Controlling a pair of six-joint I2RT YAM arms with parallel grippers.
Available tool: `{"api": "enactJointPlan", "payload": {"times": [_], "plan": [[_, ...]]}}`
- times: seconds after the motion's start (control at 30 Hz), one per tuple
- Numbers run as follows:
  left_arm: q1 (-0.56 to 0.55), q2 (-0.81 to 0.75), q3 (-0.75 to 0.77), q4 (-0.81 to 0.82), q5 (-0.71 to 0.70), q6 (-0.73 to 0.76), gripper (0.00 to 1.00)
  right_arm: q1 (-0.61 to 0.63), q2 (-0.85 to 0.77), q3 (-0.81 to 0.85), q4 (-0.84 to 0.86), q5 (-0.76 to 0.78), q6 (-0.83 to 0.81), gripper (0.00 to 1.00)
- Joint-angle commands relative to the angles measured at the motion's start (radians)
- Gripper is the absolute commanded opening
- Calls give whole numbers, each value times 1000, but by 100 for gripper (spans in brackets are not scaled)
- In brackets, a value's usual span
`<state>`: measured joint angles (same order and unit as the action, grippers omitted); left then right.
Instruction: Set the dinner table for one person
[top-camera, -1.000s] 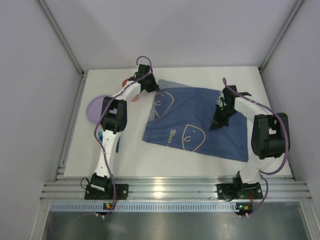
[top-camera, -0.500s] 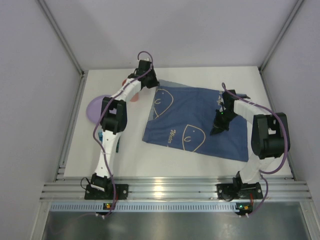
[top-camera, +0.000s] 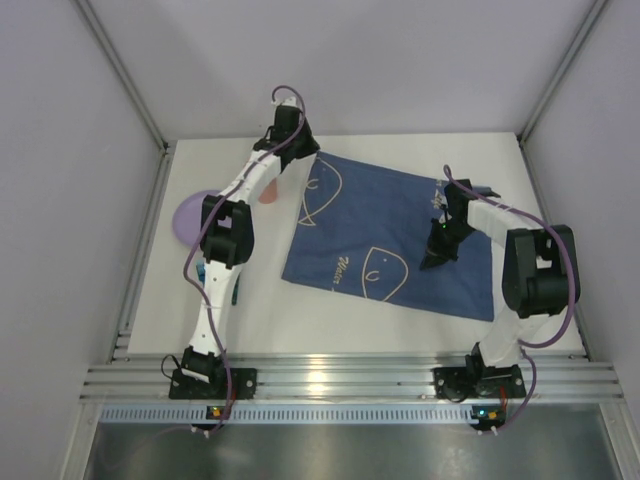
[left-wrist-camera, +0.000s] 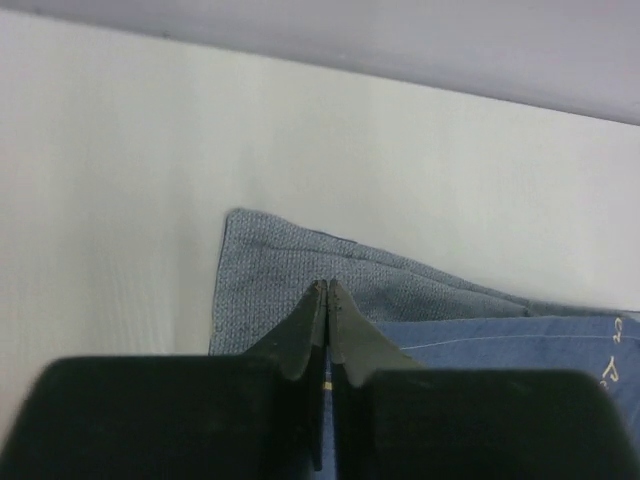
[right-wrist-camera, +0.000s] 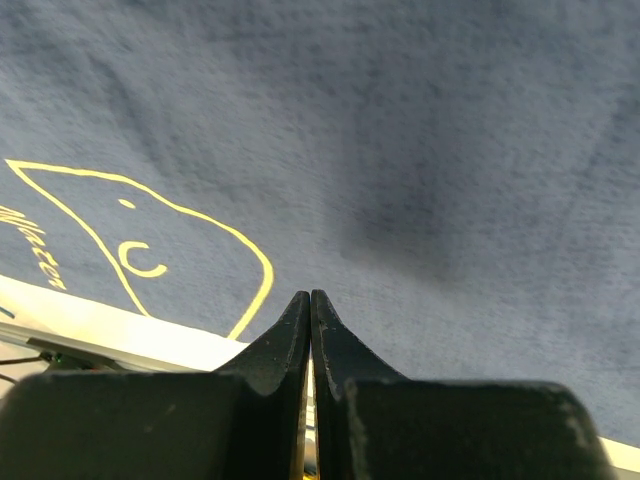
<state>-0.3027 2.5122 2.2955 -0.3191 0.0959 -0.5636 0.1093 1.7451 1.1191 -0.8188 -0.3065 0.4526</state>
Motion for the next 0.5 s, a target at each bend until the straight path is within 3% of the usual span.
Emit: {"api": "enactJointPlan", "payload": {"times": [0.0, 0.03, 0.13, 0.27, 0.47], "plan": [[1, 17, 67, 124, -53, 25, 2, 9, 14, 4, 15, 12, -9, 0], [1, 25, 65, 153, -56, 24, 32, 9, 16, 5, 14, 12, -9, 0], [4, 40, 64, 167, -76, 21, 99, 10, 22, 16, 12, 7, -9, 0], [11, 24, 38, 140, -87, 7, 99, 18, 25, 30, 10, 10, -9, 0], [10, -125, -77, 109, -142, 28, 99, 67, 7, 126, -39, 61, -18, 0]]}}
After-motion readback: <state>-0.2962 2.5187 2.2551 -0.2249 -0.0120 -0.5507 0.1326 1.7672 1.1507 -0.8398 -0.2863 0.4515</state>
